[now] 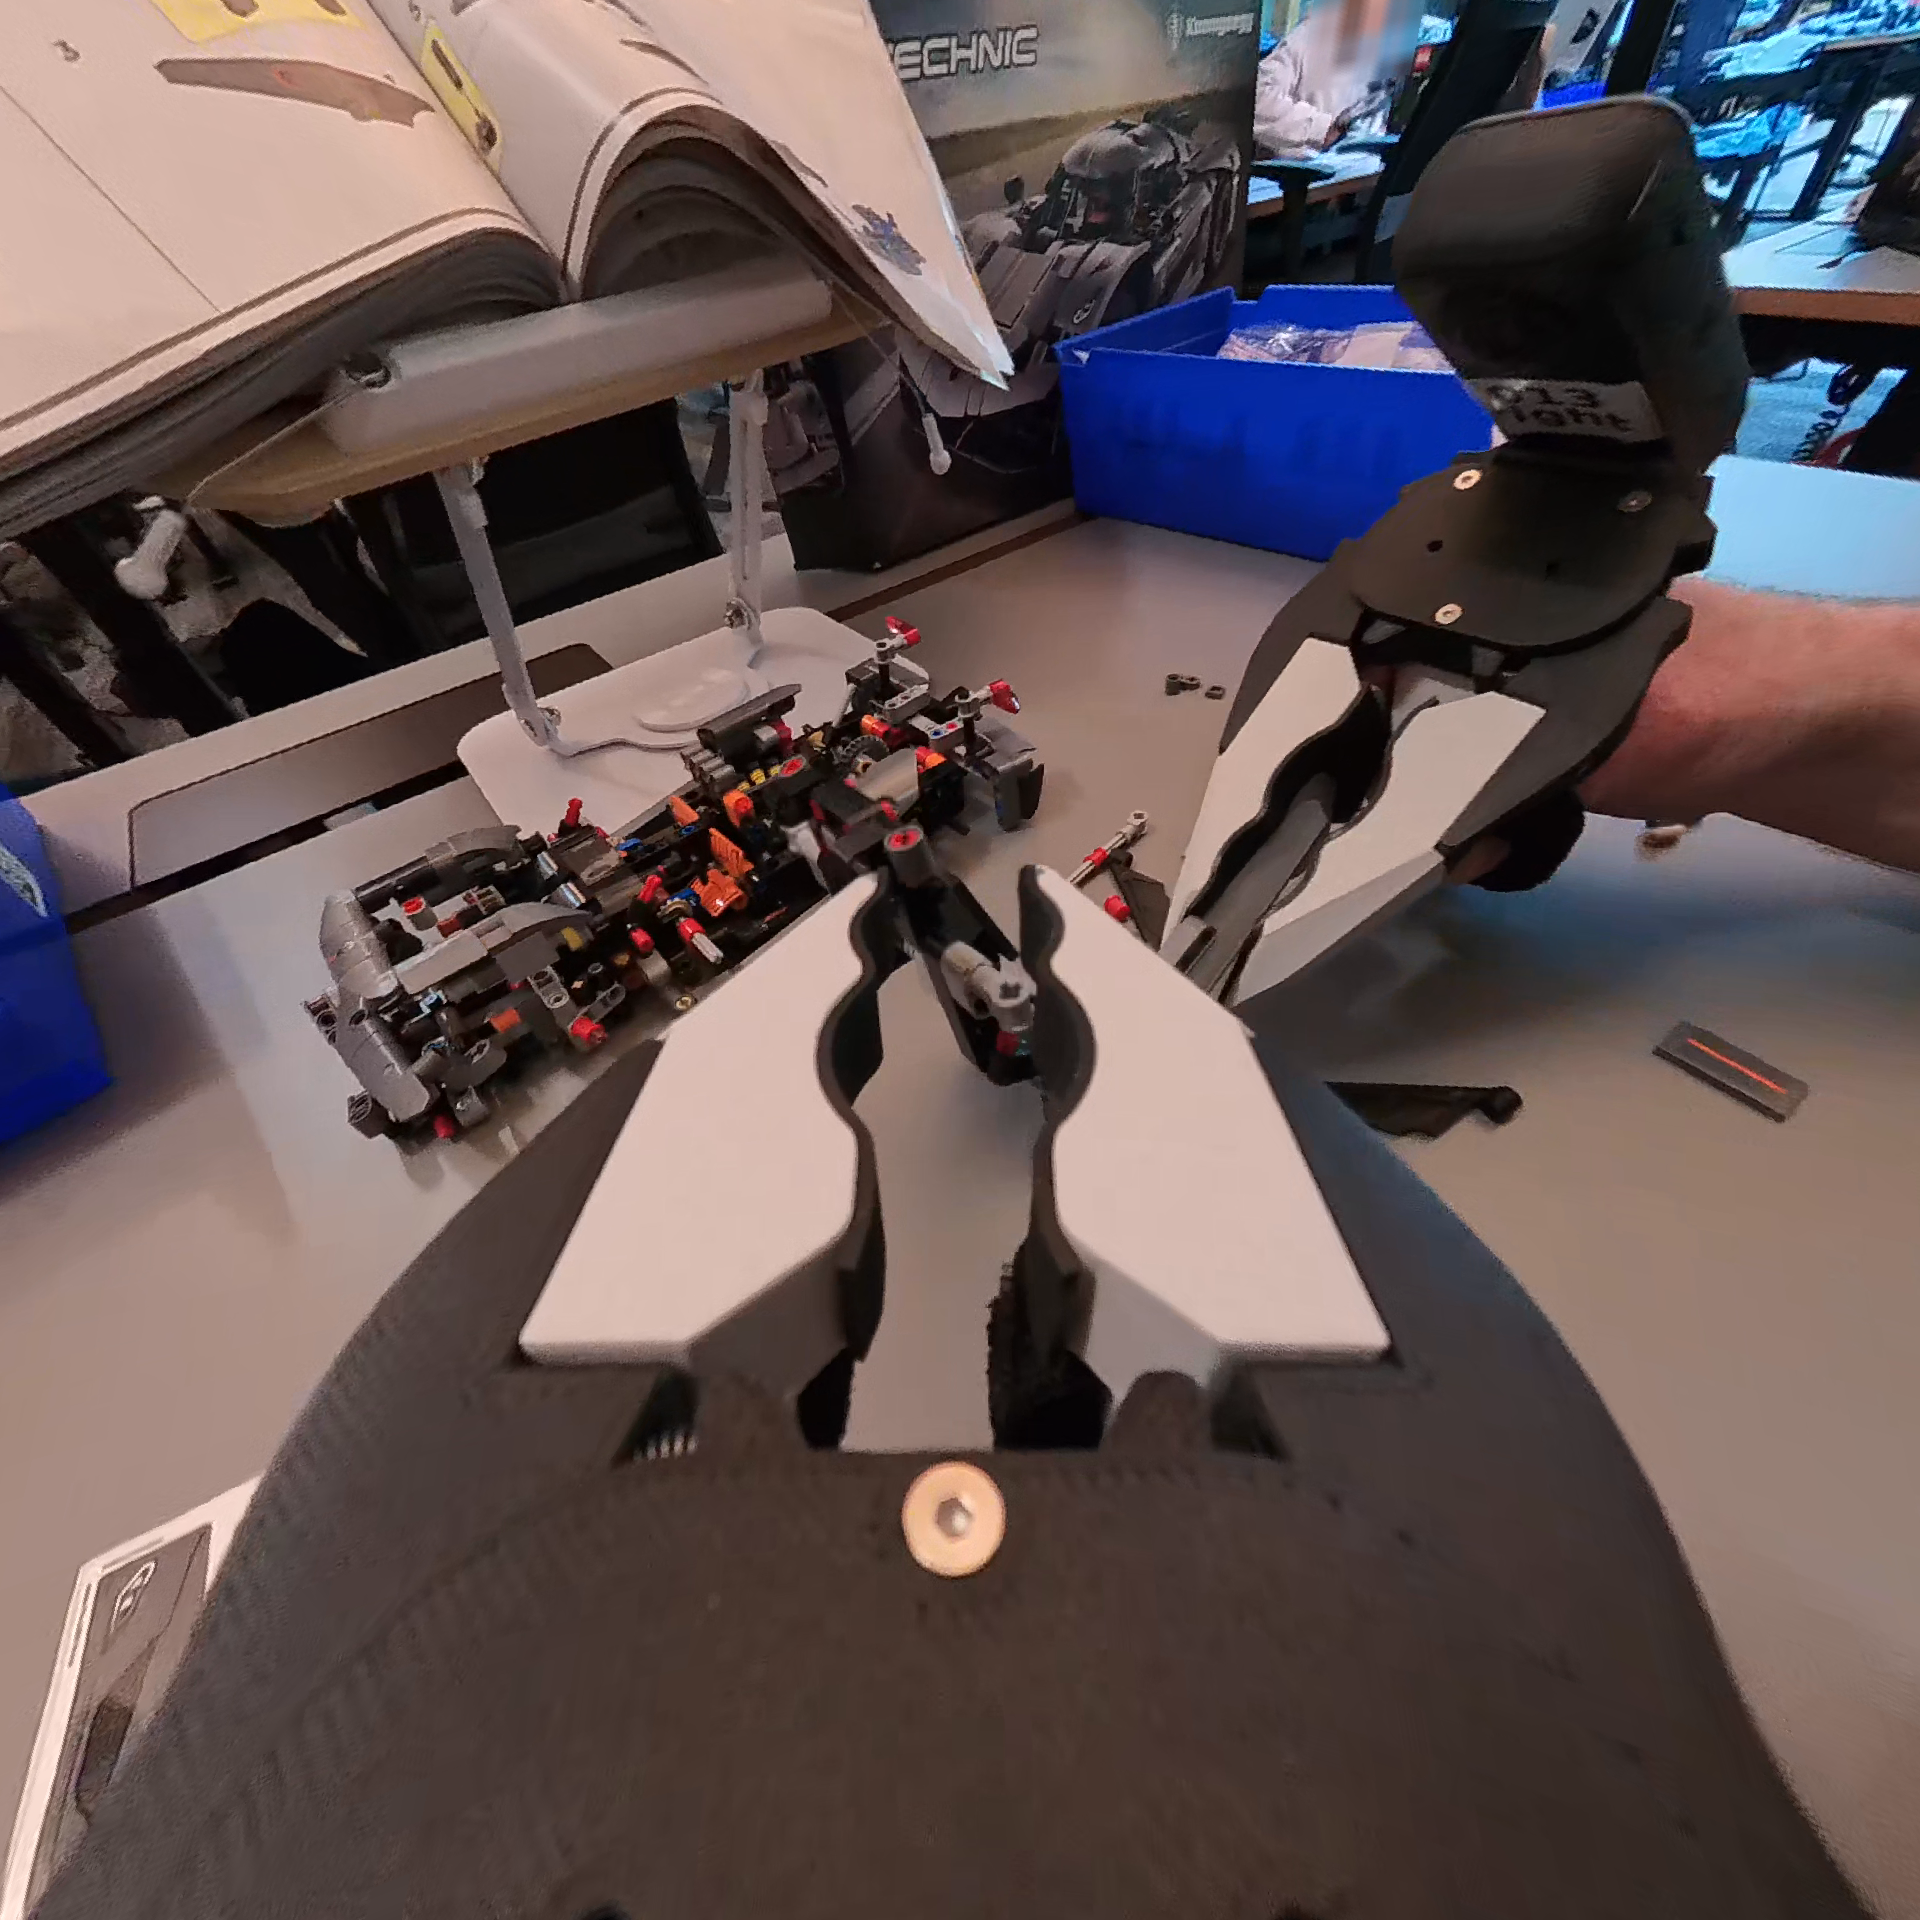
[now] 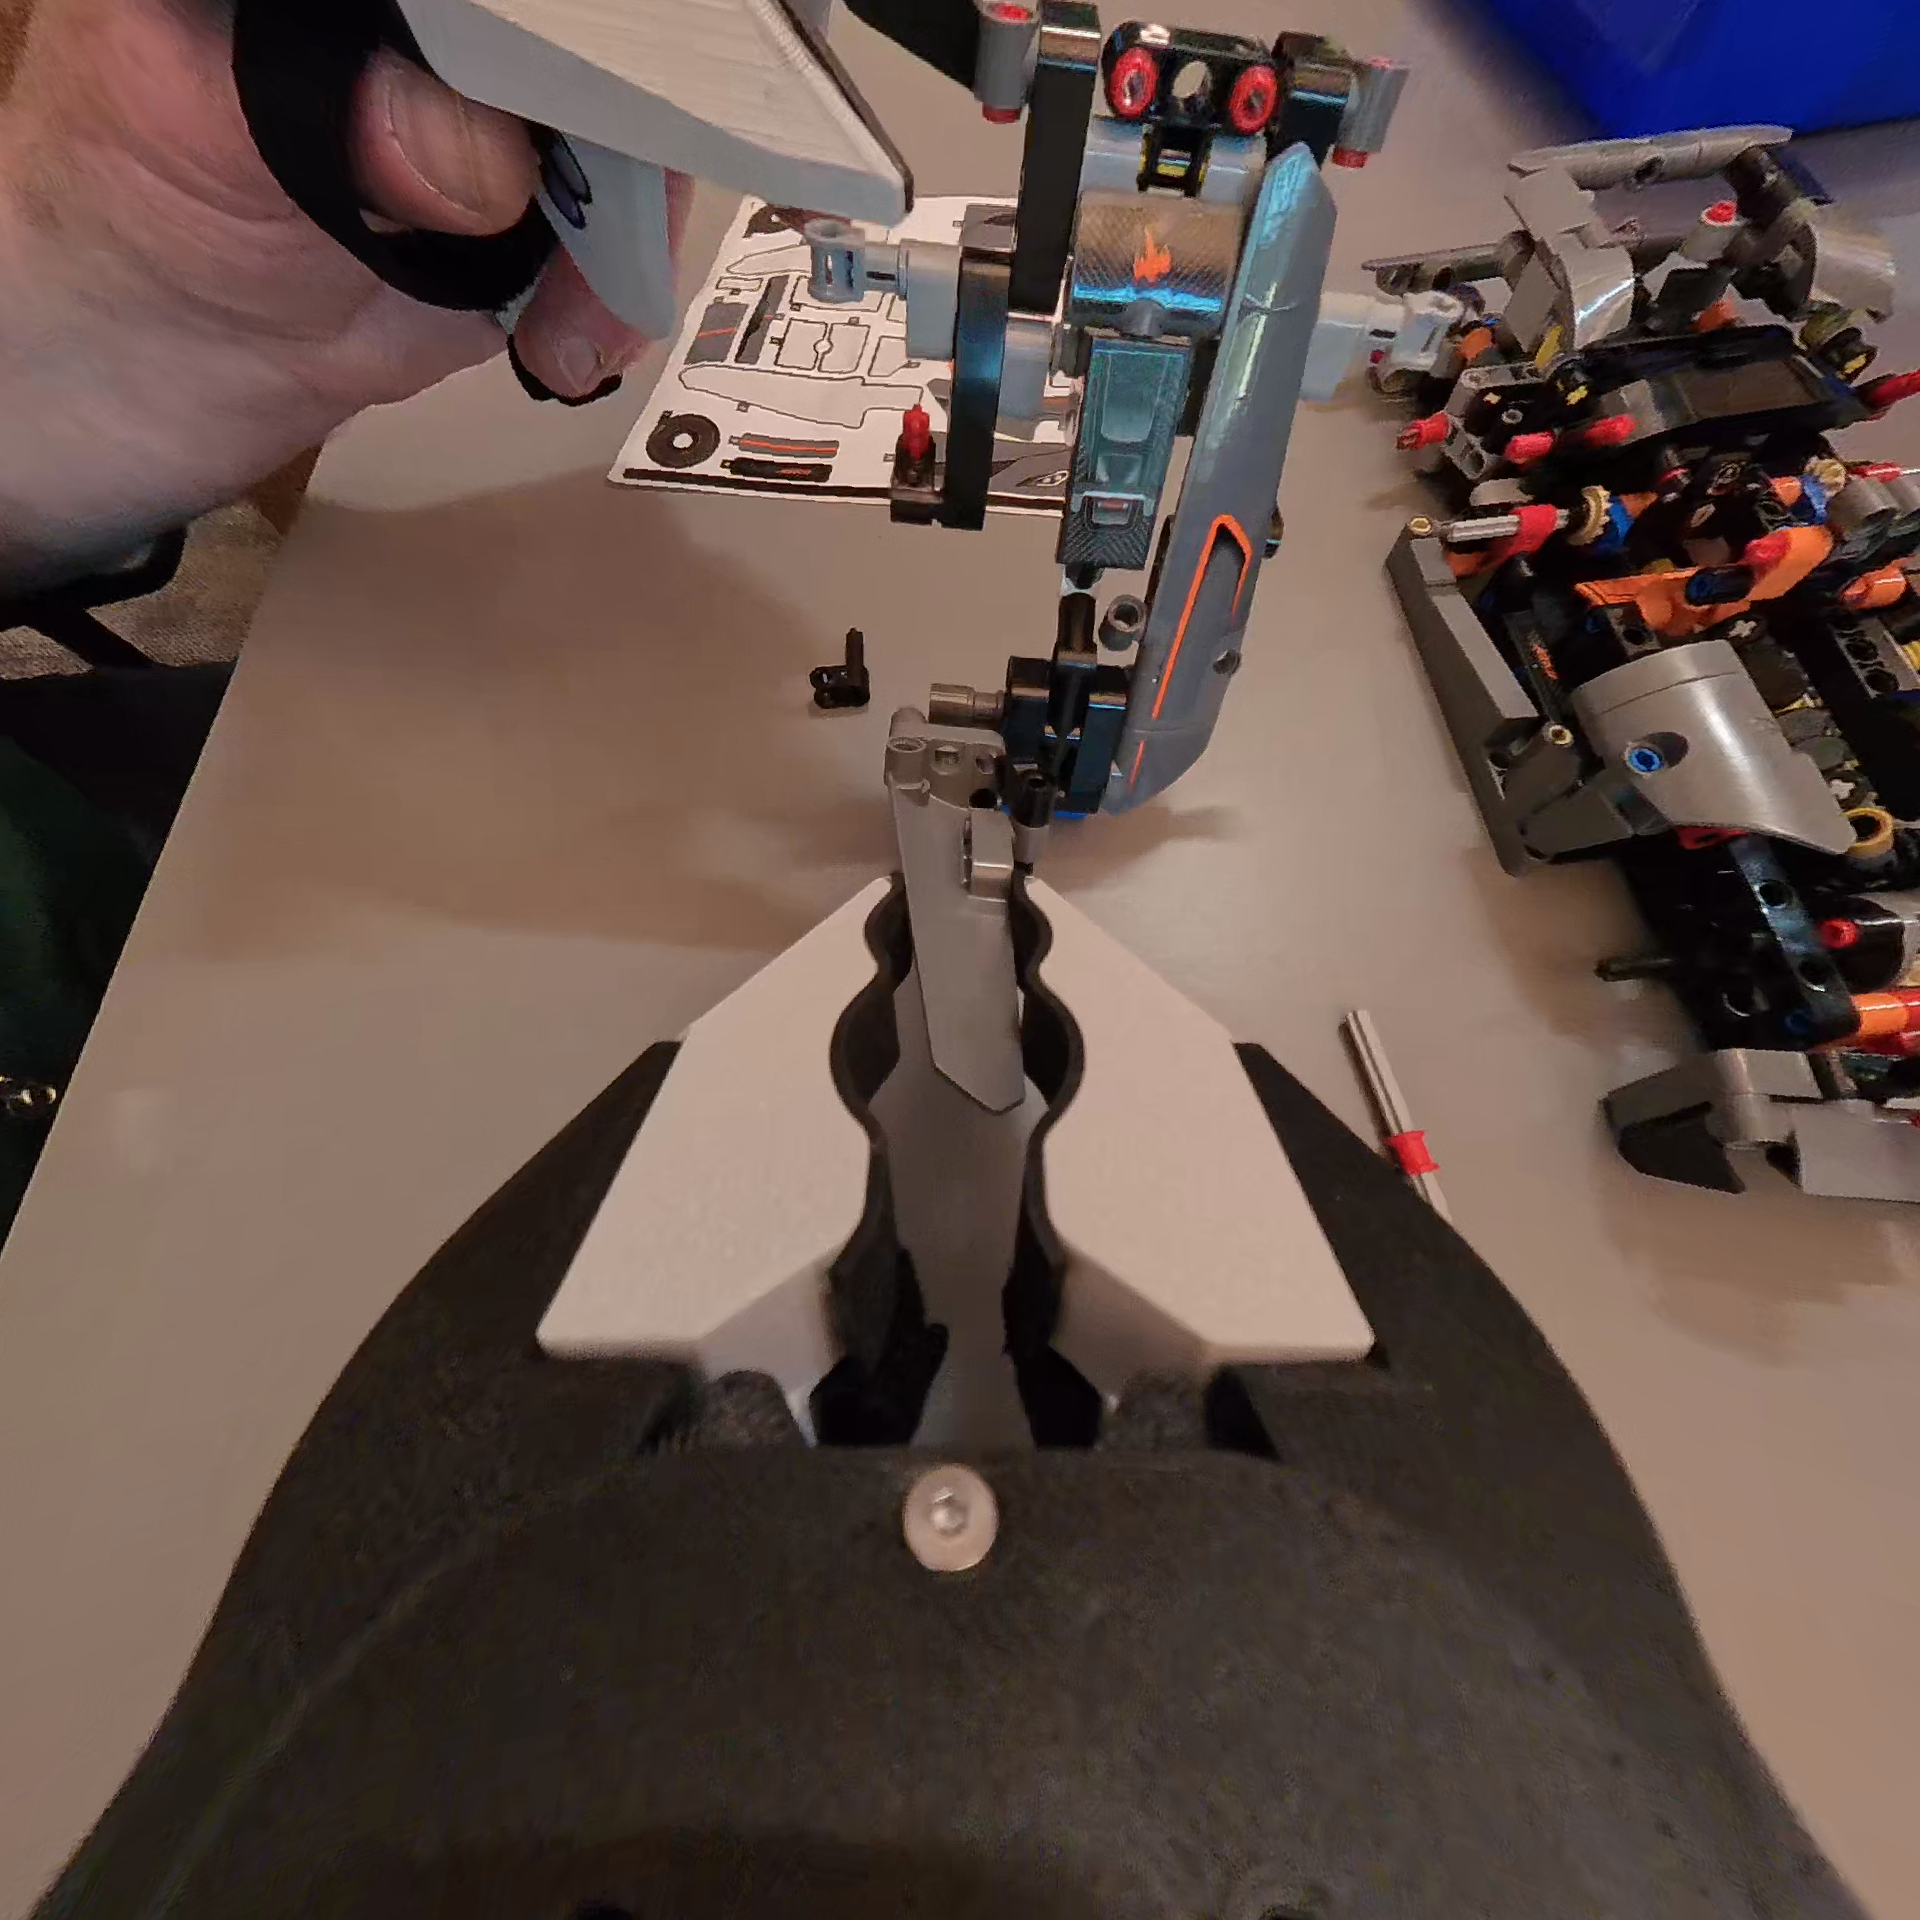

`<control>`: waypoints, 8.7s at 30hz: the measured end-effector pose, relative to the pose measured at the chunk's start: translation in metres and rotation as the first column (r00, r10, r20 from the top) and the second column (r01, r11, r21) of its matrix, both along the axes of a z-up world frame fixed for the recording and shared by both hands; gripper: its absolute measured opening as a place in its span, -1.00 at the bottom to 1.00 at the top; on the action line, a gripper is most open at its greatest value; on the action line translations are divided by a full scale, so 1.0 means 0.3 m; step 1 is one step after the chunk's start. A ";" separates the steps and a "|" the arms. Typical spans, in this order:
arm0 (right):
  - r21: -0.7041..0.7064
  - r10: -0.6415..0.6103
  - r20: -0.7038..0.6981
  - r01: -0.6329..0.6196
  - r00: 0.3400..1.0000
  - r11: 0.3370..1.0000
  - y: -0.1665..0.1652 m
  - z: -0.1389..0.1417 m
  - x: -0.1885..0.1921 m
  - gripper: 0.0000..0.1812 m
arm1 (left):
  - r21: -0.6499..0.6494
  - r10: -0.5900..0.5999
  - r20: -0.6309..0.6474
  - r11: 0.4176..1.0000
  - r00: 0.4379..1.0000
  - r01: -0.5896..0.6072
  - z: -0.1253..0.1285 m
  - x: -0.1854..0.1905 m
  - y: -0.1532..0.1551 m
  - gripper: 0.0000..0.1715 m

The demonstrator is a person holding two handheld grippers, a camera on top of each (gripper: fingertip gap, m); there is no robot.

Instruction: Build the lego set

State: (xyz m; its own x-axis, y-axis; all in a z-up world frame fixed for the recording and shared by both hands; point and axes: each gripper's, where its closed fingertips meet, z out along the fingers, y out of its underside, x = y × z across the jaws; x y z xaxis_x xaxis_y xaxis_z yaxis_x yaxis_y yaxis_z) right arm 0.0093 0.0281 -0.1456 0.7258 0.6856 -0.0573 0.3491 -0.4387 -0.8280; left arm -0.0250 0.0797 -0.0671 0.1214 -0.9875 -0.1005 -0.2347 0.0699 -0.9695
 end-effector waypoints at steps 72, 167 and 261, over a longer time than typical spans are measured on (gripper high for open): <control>0.083 0.292 0.245 -0.320 0.925 0.944 0.024 0.118 0.012 -0.81 | -0.283 -0.283 -0.052 0.924 0.958 0.258 -0.018 0.099 0.031 -0.78; -0.157 -0.014 -0.678 -0.127 0.735 0.979 0.047 0.221 0.137 -0.89 | -0.461 -0.407 0.369 0.700 0.835 0.545 0.320 0.247 -0.036 -0.78; 0.148 -0.372 -0.588 0.547 0.718 0.824 -0.123 0.428 0.350 -0.62 | -0.754 -0.362 0.405 0.387 0.840 0.531 0.161 0.378 -0.281 -1.00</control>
State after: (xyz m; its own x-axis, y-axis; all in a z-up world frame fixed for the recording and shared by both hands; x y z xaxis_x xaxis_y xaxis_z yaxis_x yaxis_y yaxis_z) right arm 0.1142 -0.0087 -0.0173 0.8720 0.3194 -0.3709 -0.3449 -0.1368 -0.9286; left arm 0.0884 -0.0047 -0.0186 -0.4339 -0.5118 0.7415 -0.2726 -0.7098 -0.6495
